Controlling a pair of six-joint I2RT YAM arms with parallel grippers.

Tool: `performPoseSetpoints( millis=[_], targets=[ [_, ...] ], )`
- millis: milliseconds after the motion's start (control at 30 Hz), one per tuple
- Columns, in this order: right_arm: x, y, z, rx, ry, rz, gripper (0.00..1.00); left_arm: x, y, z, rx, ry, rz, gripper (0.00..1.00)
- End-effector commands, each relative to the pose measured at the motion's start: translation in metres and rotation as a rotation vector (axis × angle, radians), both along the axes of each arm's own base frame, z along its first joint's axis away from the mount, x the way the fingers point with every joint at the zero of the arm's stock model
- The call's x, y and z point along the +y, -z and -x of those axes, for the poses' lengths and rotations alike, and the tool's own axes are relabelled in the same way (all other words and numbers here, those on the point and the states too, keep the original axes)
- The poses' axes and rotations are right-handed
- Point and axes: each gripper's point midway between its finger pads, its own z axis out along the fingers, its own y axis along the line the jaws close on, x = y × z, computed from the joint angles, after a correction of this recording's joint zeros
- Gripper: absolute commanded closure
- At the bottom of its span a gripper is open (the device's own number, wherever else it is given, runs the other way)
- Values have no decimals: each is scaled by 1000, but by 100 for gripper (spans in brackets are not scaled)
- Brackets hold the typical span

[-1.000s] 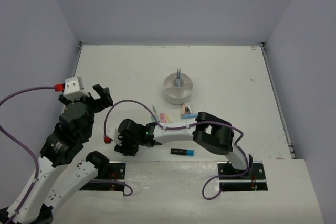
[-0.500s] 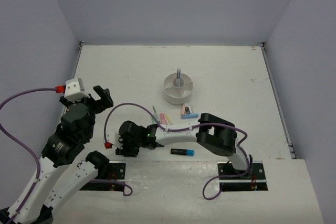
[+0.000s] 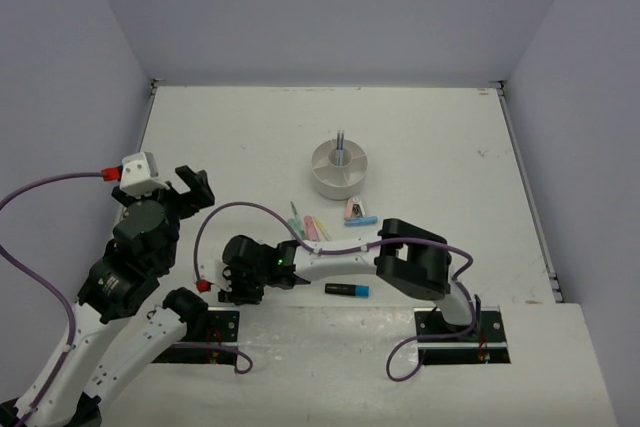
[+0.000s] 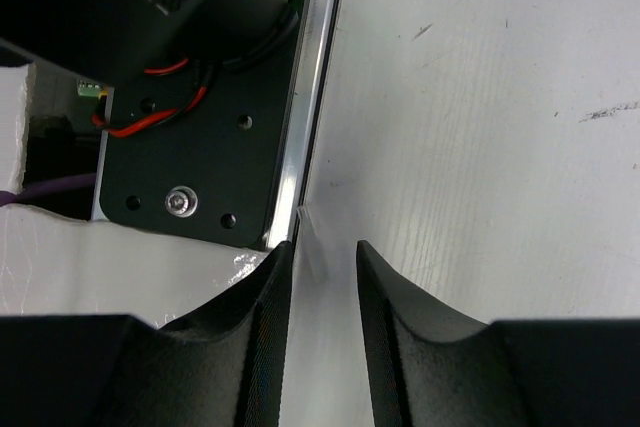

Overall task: Sort the stationery into containers
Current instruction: Pick up the pen cap at the corner of the board.

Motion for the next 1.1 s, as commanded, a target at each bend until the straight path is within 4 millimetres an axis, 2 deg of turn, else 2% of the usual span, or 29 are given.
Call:
performPoseSetpoints(
  millis=[0, 233, 500, 700, 900, 1067],
  targets=[
    [16, -7, 1, -21, -25, -28, 67, 1, -8, -2, -44, -13, 34, 0],
    [20, 10, 1, -7, -27, 15, 68, 3, -9, 0, -50, -15, 31, 0],
    [9, 31, 1, -1, -15, 79, 71, 4, -10, 0, -55, -18, 27, 0],
    [0, 42, -7, -29, 20, 123, 78, 4, -9, 1, -54, -15, 23, 0],
    [-1, 45, -8, -22, 36, 128, 83, 4, -10, 1, -57, -12, 26, 0],
    [-2, 44, -16, -12, 63, 129, 94, 5, -10, 3, -58, -12, 26, 0]
  ],
)
